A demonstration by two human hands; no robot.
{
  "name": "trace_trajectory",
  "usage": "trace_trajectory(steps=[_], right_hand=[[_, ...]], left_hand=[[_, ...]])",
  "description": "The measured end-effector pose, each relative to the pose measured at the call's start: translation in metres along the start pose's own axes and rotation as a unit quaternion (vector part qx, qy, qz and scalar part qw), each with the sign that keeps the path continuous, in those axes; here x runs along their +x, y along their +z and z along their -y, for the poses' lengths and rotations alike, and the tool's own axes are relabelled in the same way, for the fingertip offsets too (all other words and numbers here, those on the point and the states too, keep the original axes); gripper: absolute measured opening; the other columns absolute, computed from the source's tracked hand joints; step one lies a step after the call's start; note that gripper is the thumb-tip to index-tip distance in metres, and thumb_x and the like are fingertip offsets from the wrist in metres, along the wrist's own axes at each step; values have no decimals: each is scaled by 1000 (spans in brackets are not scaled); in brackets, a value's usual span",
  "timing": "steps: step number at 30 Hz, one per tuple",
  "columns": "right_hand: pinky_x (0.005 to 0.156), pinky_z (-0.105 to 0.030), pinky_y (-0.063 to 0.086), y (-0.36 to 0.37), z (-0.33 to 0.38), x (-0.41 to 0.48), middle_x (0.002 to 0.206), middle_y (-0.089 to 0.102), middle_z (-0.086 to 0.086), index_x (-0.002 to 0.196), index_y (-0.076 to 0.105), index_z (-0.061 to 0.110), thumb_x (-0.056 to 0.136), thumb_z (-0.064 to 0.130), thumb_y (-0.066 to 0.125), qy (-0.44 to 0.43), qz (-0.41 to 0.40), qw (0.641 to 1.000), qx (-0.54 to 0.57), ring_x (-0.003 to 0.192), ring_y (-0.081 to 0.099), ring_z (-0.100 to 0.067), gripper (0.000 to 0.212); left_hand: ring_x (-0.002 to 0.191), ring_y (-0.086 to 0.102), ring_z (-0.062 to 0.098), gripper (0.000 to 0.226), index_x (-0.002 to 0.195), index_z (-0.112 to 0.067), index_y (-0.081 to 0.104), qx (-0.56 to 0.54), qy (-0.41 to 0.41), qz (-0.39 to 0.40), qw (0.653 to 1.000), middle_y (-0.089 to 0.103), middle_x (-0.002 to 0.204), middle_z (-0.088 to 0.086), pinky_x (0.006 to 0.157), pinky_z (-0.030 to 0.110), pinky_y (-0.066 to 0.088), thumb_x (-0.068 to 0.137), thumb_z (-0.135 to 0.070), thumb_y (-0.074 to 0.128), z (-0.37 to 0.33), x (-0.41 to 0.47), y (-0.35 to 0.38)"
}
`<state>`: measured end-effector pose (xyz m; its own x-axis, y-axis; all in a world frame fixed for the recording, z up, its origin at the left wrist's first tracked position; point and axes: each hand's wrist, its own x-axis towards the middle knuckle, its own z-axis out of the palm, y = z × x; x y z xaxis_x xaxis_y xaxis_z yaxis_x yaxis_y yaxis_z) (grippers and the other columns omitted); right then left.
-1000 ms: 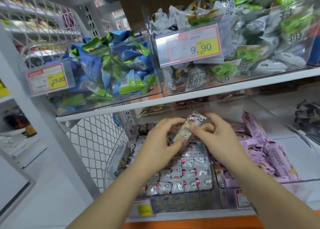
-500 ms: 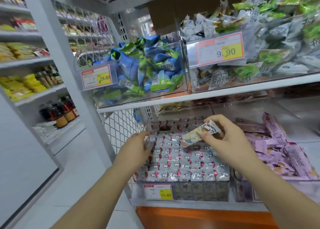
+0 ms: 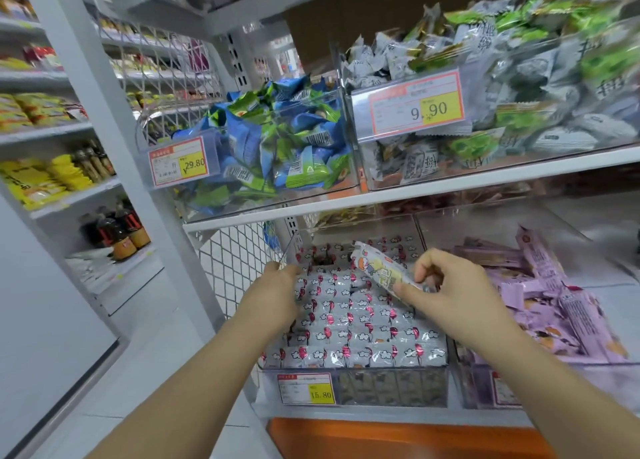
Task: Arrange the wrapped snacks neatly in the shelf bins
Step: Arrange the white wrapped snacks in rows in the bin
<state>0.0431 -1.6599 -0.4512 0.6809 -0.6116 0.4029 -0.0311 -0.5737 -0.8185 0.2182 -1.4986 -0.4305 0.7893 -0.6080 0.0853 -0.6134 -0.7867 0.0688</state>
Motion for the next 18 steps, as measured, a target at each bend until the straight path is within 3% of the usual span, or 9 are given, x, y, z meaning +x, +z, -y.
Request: trace_trajectory(steps=[4,7,10,12,14,16,18], right_hand=[[59,-13,41,0,4,-1,85,57,9,96,51,27,78,28,72,7,24,1000,18,68,50,-1,28],[62,-5,42,1,9,-3,87,59,16,108,49,35,81,31,68,1,48,999,-1,68,53,4,33],[66,-21,51,6,13,-5,89,60,14,115,49,35,85,32,64,15,64,998,15,67,57,0,33],[65,-29,53,8,14,-6,90,58,14,120,48,33,88,32,61,24,65,997,18,66,58,-2,34],[58,-22,49,10,13,-6,90,56,14,125,46,31,90,31,58,26,73,997,20,61,58,1,38],[57,-25,47,11,12,-7,90,56,12,130,42,31,89,30,59,24,91,995,19,59,58,-4,45],[60,-31,50,11,12,-8,90,56,8,133,39,34,87,27,61,26,110,993,19,66,61,-19,52]], left_hand=[[104,59,26,61,135,-22,44,-45,-2,-41,998,24,147,13,83,29,51,80,-5,62,-5,-5,-8],[98,59,18,49,126,-23,53,-198,36,-99,975,42,133,10,78,31,54,81,-6,62,-10,-10,-16],[76,64,6,50,120,-27,54,-443,28,-78,893,59,114,4,50,16,48,79,0,63,-23,-19,-20],[89,64,11,49,117,-27,54,-570,10,-57,820,59,117,-2,61,18,51,80,5,63,-32,-22,-13],[105,61,20,50,116,-27,55,-665,-8,-35,746,58,123,1,76,30,52,81,9,61,-40,-24,-4],[101,64,22,55,123,-21,52,-725,-15,1,689,59,124,9,74,33,53,80,13,58,-47,-26,4],[86,68,16,57,127,-16,48,-746,-4,26,665,63,117,13,65,27,54,80,16,55,-52,-30,9]])
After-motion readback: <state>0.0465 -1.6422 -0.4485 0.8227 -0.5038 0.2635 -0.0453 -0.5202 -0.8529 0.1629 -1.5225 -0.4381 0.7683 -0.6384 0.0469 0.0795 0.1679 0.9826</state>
